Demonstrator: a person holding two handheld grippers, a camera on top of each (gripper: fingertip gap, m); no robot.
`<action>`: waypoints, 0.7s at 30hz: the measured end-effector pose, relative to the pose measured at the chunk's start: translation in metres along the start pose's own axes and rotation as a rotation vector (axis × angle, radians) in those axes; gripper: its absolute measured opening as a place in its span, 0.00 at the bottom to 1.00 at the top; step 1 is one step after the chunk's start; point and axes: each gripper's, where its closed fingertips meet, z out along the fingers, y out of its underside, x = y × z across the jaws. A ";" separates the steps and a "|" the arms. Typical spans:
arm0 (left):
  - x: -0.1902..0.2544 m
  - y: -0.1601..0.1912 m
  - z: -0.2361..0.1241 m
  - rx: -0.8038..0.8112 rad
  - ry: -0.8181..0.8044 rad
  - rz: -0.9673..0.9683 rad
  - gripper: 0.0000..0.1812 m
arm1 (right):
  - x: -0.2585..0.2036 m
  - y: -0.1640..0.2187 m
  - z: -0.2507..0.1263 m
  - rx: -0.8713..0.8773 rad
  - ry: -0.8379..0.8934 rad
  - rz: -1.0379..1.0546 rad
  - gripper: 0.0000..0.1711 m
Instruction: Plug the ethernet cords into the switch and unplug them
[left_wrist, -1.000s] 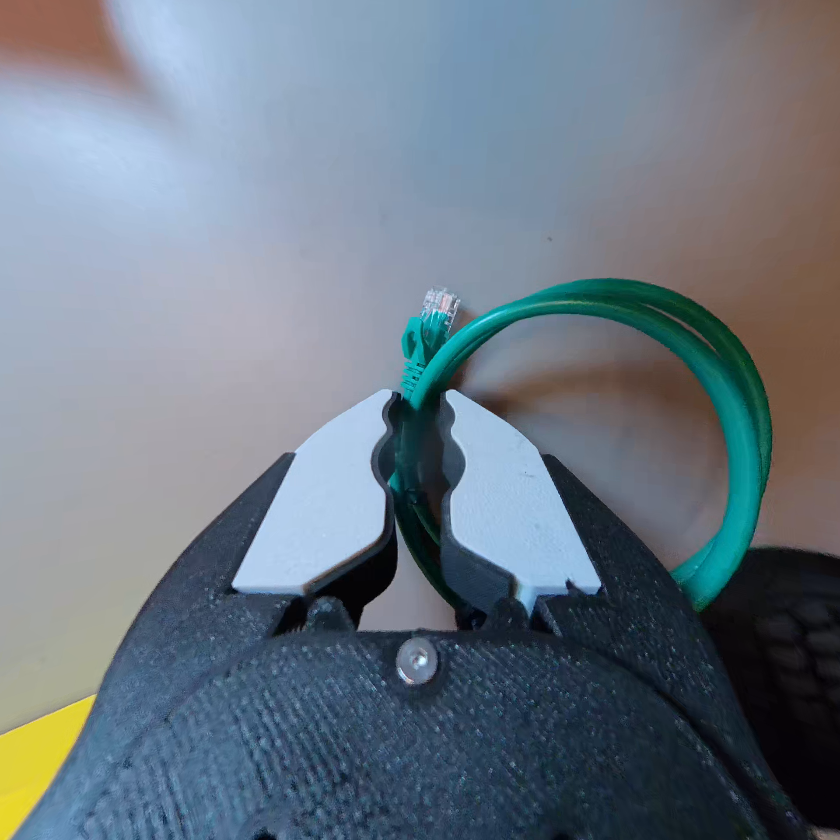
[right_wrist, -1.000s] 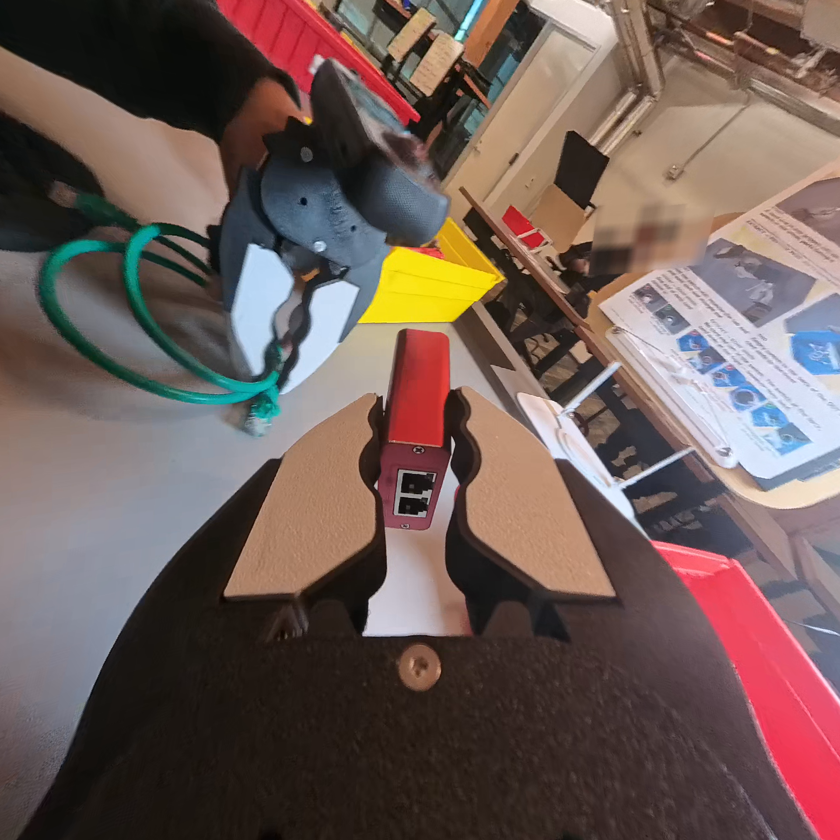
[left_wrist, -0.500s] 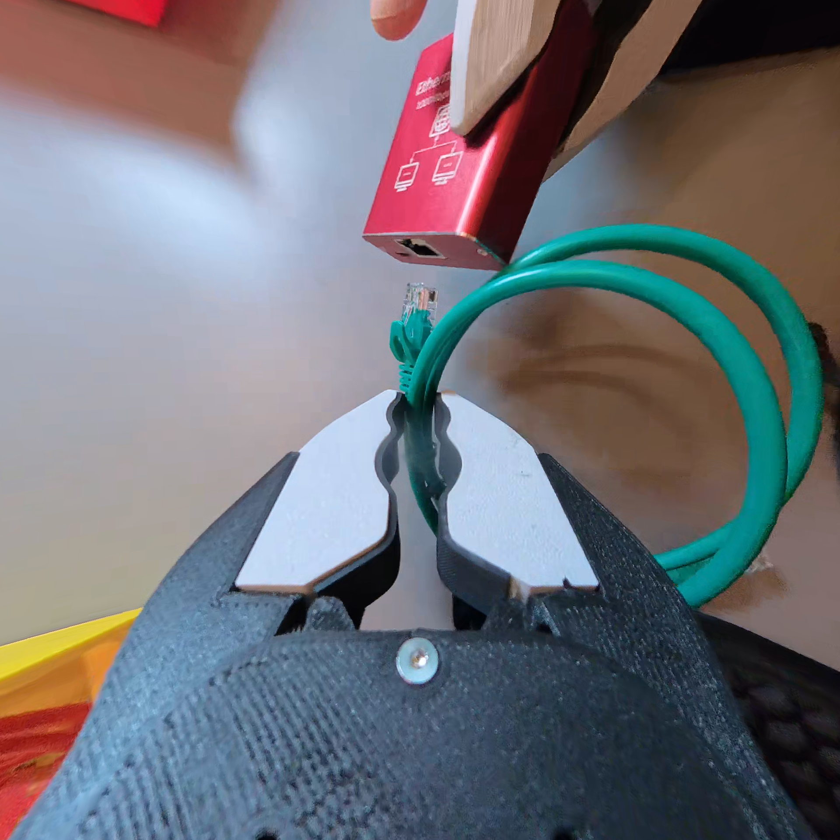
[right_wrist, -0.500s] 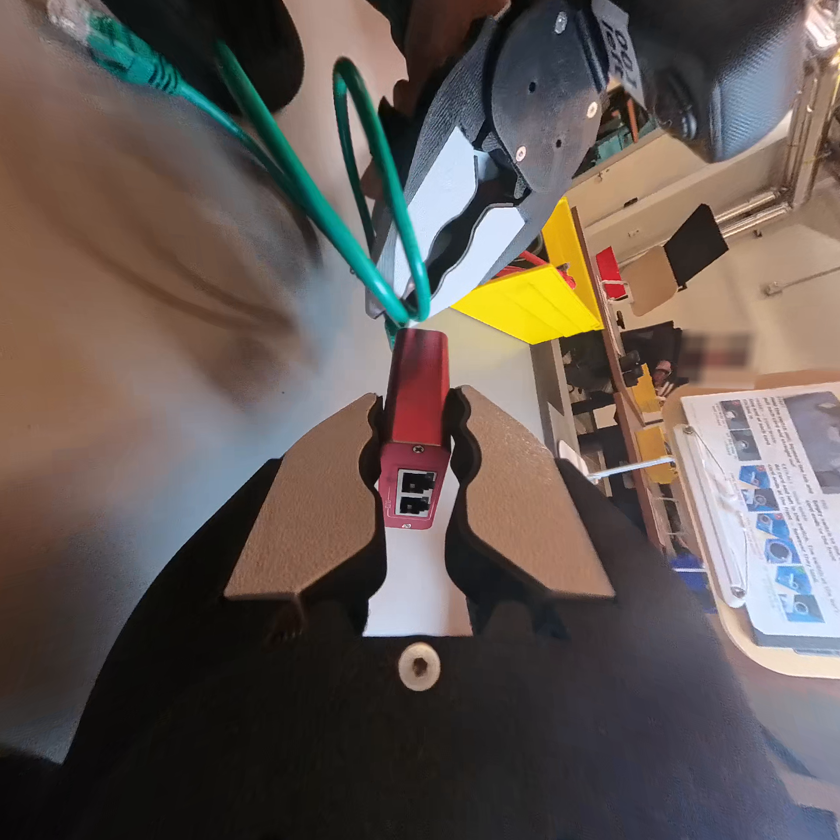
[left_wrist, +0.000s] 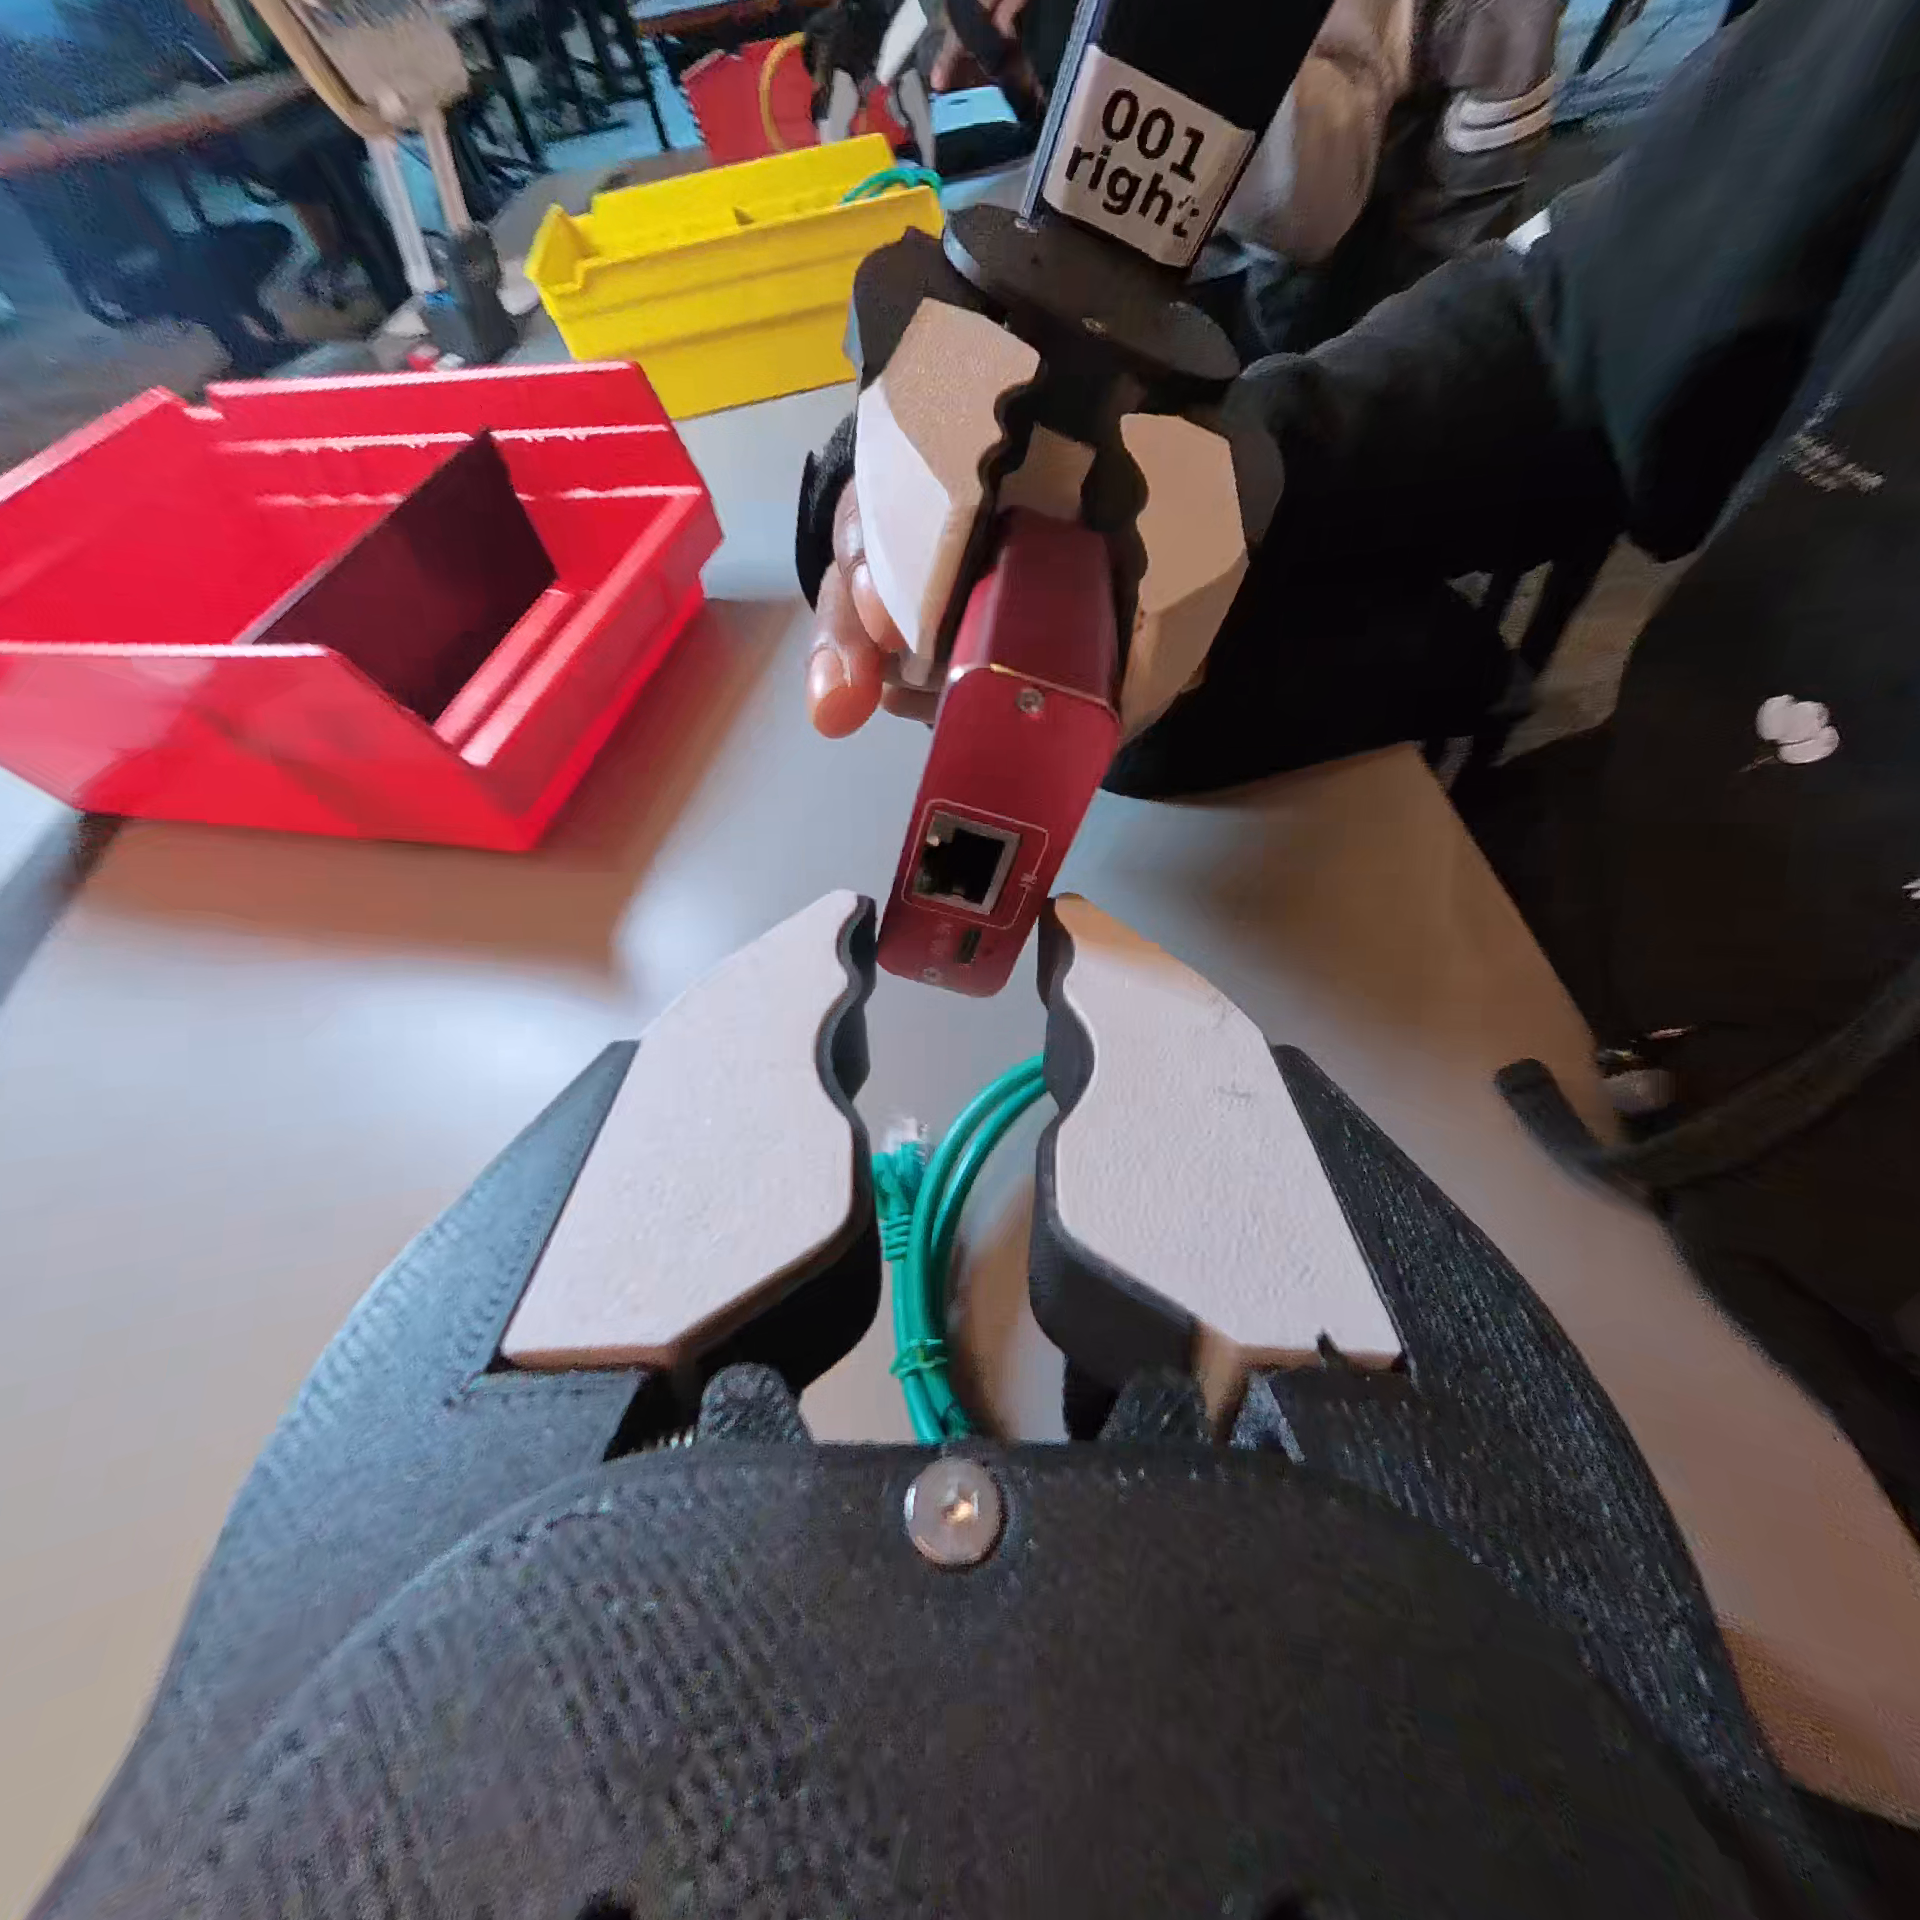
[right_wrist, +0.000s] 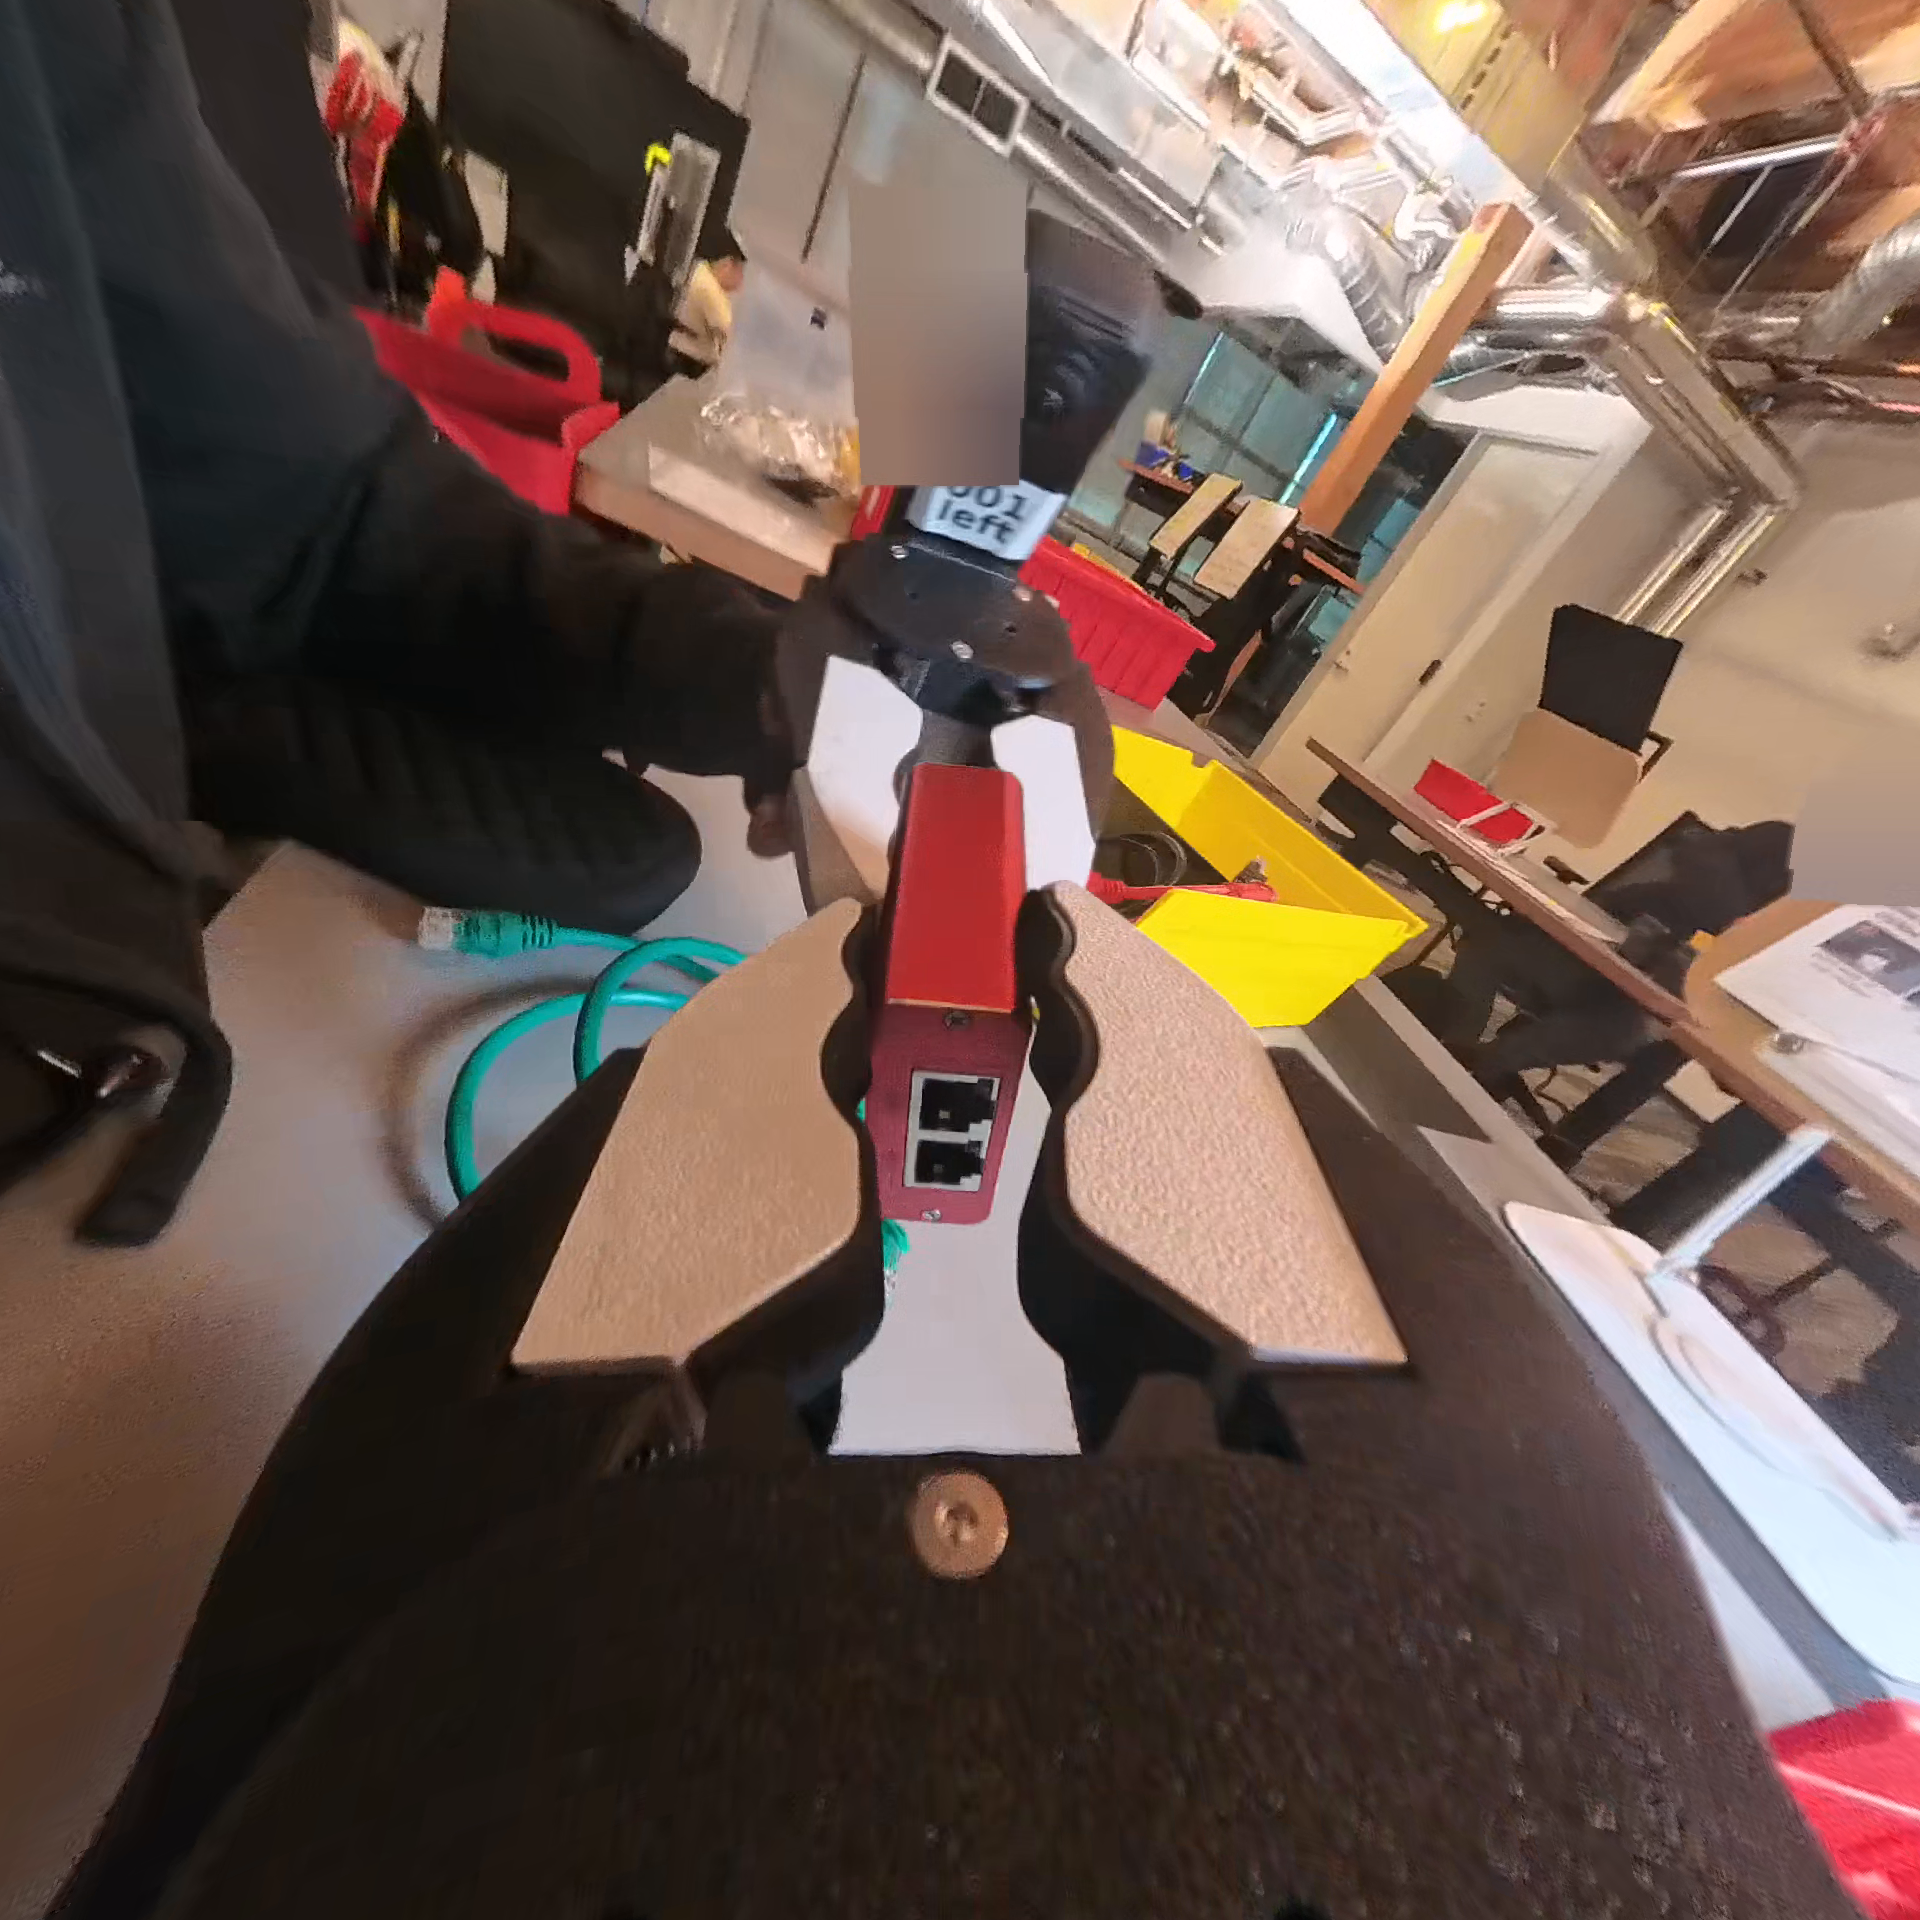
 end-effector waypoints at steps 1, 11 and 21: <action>-0.001 -0.001 0.000 0.001 -0.016 0.023 0.15 | 0.001 0.000 -0.001 0.002 0.001 0.025 0.15; 0.004 -0.006 -0.014 0.082 -0.053 0.157 0.14 | 0.001 0.032 0.006 -0.255 0.019 -0.009 0.18; 0.014 -0.036 -0.028 0.248 -0.017 0.163 0.14 | -0.016 0.038 0.016 -0.173 -0.096 0.191 0.26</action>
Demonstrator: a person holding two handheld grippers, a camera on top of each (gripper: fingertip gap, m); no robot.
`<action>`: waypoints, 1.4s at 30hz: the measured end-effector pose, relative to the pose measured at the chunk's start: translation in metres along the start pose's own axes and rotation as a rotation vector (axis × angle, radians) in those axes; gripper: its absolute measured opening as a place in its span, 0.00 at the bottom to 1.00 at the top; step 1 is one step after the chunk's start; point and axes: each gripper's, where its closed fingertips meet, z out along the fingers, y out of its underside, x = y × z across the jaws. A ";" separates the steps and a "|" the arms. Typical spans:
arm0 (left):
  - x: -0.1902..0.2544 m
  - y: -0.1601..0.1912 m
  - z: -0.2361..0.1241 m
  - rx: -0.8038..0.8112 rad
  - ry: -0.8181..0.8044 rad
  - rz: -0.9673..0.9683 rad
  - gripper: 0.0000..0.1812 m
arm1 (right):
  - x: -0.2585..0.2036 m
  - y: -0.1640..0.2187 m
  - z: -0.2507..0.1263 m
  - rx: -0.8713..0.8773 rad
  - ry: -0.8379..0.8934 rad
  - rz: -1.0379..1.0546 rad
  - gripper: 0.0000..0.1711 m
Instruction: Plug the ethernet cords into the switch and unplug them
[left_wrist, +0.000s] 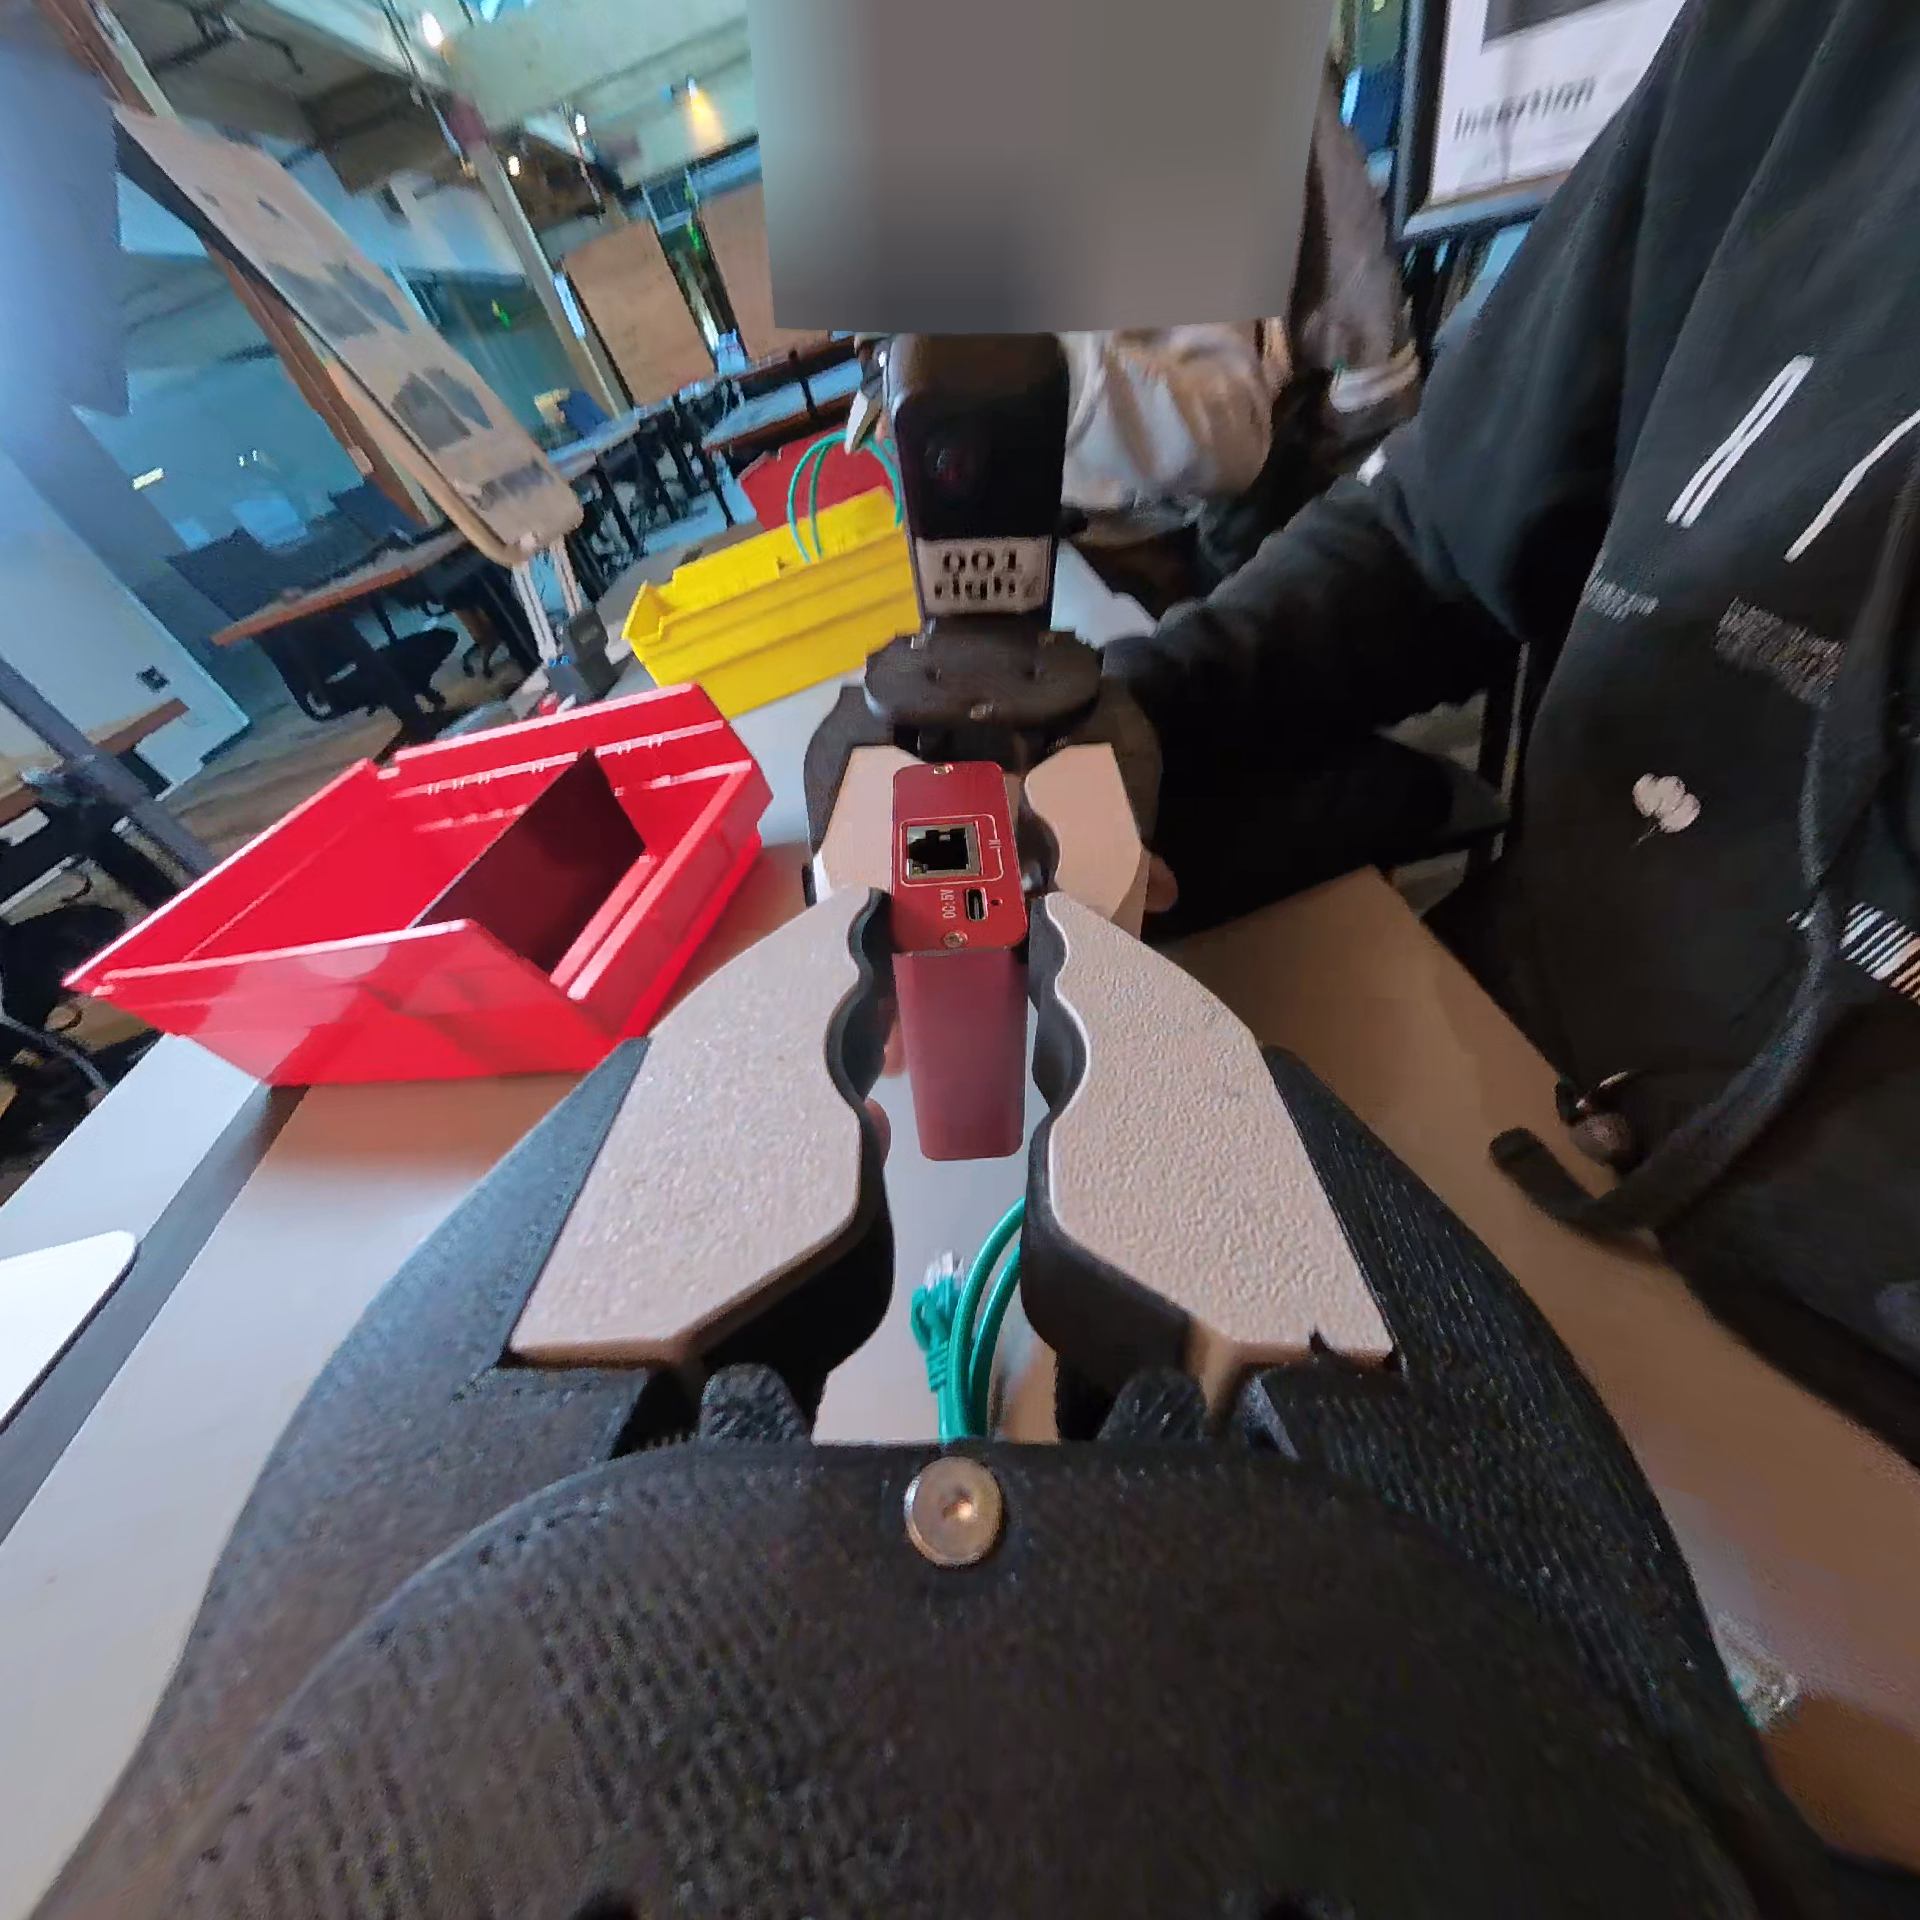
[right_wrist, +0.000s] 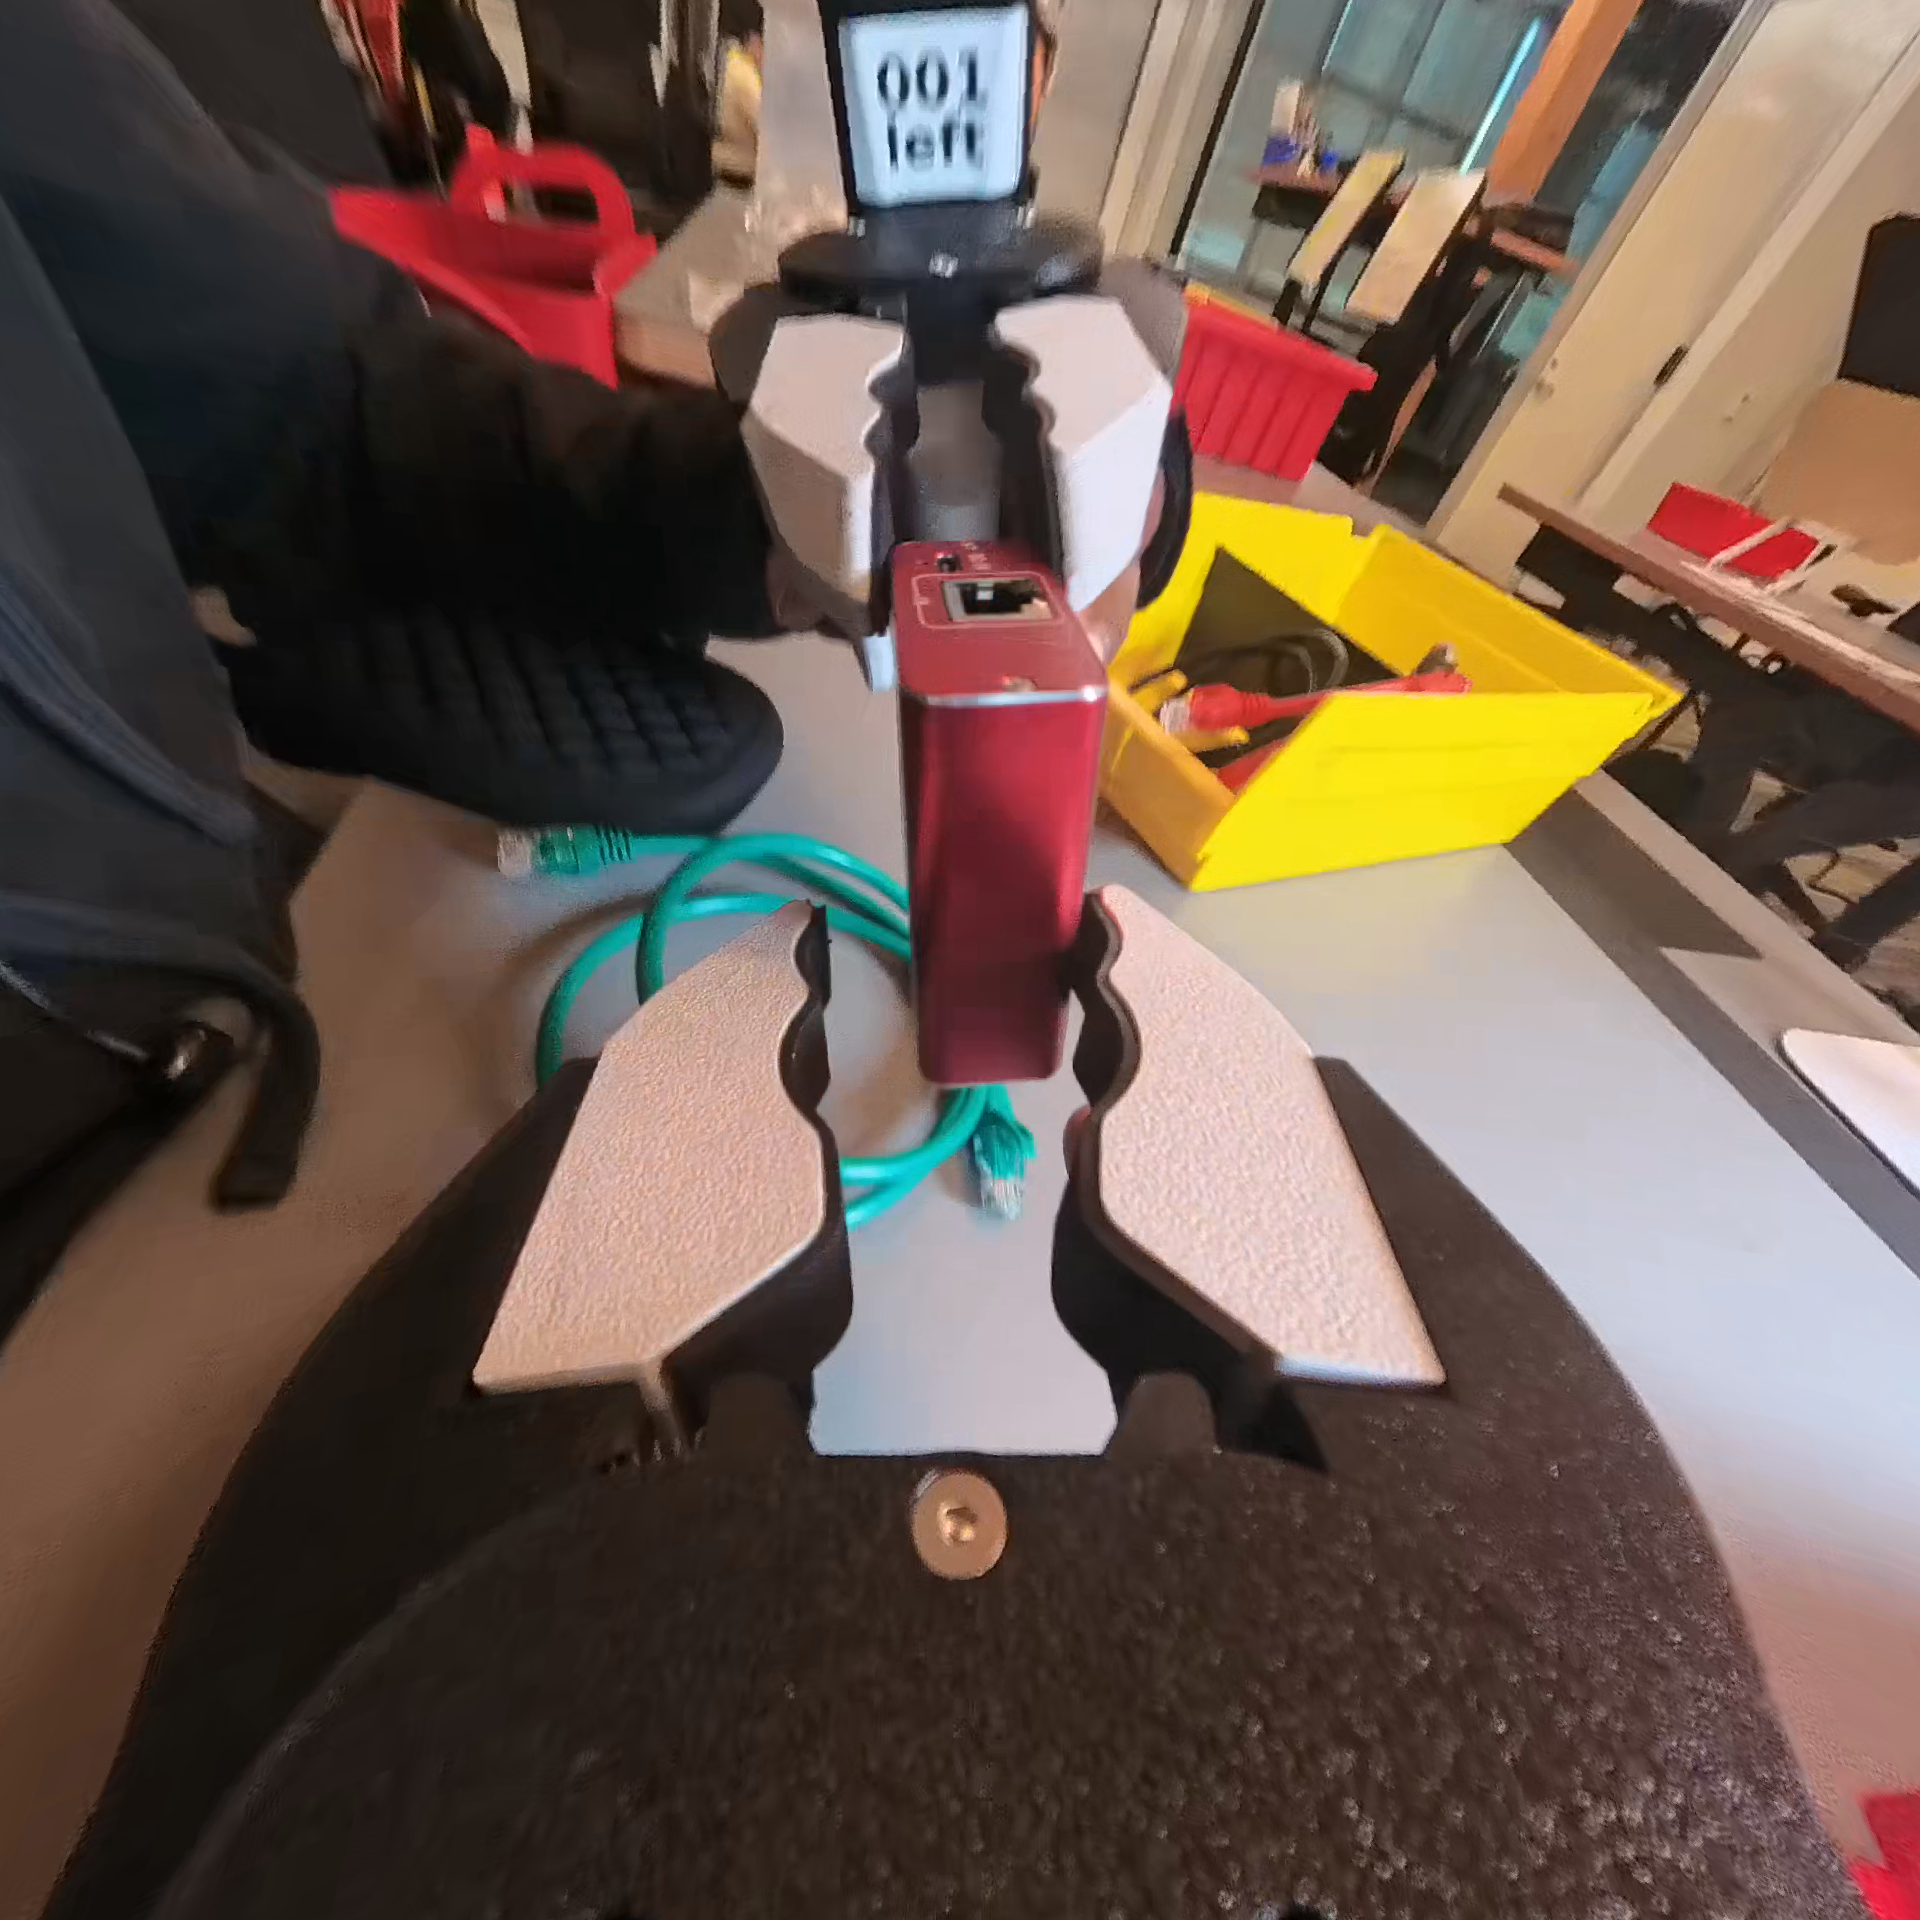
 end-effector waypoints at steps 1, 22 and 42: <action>0.001 -0.006 -0.001 0.037 0.007 -0.010 0.14 | 0.000 -0.006 0.001 0.036 0.006 0.009 0.24; 0.002 0.011 0.005 0.002 0.003 0.021 0.15 | 0.002 -0.029 -0.009 0.003 0.109 -0.206 0.18; -0.044 0.102 -0.011 -0.472 -0.154 -0.424 0.12 | 0.047 -0.028 -0.053 -0.069 0.296 -0.273 0.16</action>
